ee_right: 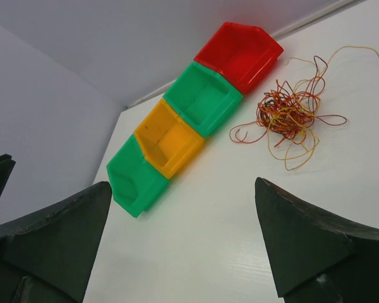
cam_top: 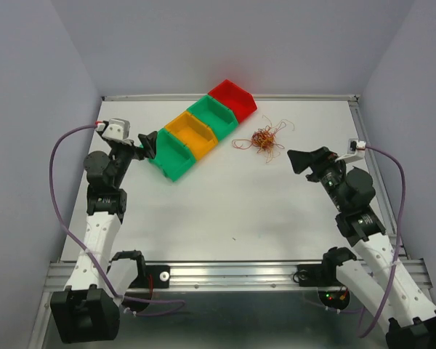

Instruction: Untangle the cables

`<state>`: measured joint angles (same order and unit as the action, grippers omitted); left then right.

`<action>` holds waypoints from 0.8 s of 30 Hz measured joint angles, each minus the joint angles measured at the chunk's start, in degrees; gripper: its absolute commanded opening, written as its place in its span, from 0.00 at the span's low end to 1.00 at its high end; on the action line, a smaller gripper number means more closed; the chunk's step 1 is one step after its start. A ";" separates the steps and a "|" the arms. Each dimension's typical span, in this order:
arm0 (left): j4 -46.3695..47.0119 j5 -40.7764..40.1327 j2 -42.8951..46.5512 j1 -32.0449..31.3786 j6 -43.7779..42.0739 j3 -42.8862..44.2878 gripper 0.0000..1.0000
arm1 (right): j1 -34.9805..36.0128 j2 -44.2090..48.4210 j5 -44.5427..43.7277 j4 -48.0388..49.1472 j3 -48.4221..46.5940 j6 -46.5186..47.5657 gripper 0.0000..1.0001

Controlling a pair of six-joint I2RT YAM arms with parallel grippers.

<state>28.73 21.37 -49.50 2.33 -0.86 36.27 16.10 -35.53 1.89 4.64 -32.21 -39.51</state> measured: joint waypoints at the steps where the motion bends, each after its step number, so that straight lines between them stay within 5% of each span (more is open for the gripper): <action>1: -0.31 -0.02 -0.24 0.00 -0.04 0.17 0.99 | 0.00 -0.74 0.00 -0.02 0.00 0.35 1.00; 11: -3.58 3.10 -0.83 0.00 -0.87 1.33 0.99 | 0.00 -16.31 -0.07 -1.20 -2.23 6.62 0.87; 24: -5.64 10.99 2.27 0.00 -4.28 2.34 0.99 | 4.79 -53.05 -5.57 -7.87 -28.79 19.34 0.70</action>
<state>23.09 32.36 -47.22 2.33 -5.15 38.61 20.88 -88.58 -3.68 -3.22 -60.99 -20.16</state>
